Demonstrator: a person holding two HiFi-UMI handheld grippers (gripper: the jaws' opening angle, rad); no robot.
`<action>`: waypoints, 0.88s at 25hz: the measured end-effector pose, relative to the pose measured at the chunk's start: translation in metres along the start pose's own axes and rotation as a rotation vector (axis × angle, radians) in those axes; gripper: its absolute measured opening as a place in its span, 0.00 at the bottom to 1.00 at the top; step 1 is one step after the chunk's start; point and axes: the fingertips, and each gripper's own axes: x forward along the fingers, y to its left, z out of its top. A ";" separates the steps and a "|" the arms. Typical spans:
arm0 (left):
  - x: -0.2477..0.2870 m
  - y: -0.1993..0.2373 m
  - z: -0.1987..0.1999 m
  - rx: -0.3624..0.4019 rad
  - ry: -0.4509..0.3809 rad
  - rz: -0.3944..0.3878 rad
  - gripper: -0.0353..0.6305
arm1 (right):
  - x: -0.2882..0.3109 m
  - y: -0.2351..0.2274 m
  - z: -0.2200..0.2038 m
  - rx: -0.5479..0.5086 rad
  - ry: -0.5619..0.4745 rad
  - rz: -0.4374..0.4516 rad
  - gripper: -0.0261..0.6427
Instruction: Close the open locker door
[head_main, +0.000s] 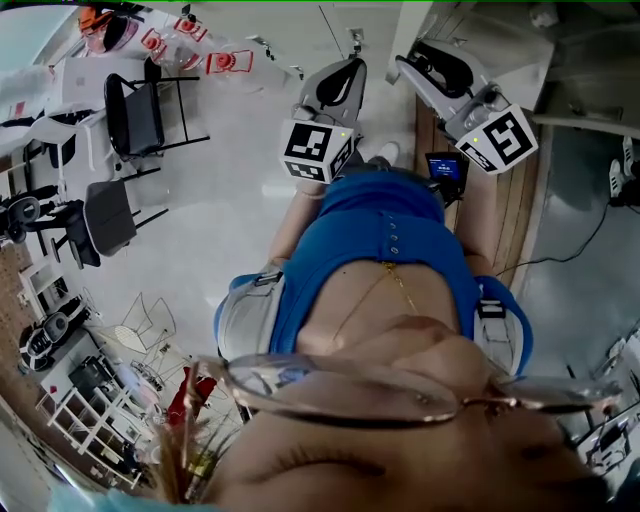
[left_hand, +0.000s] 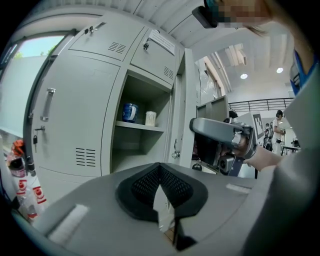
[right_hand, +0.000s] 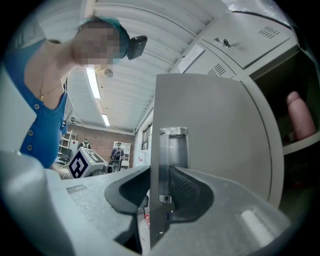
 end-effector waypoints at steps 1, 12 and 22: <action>0.001 0.003 0.002 0.001 -0.002 -0.001 0.05 | 0.004 0.000 0.000 -0.004 -0.002 -0.004 0.21; 0.025 0.045 0.017 0.012 -0.010 -0.046 0.05 | 0.054 -0.010 -0.008 -0.011 -0.008 -0.044 0.22; 0.044 0.092 0.025 0.009 -0.009 -0.061 0.05 | 0.100 -0.031 -0.014 0.000 -0.010 -0.084 0.18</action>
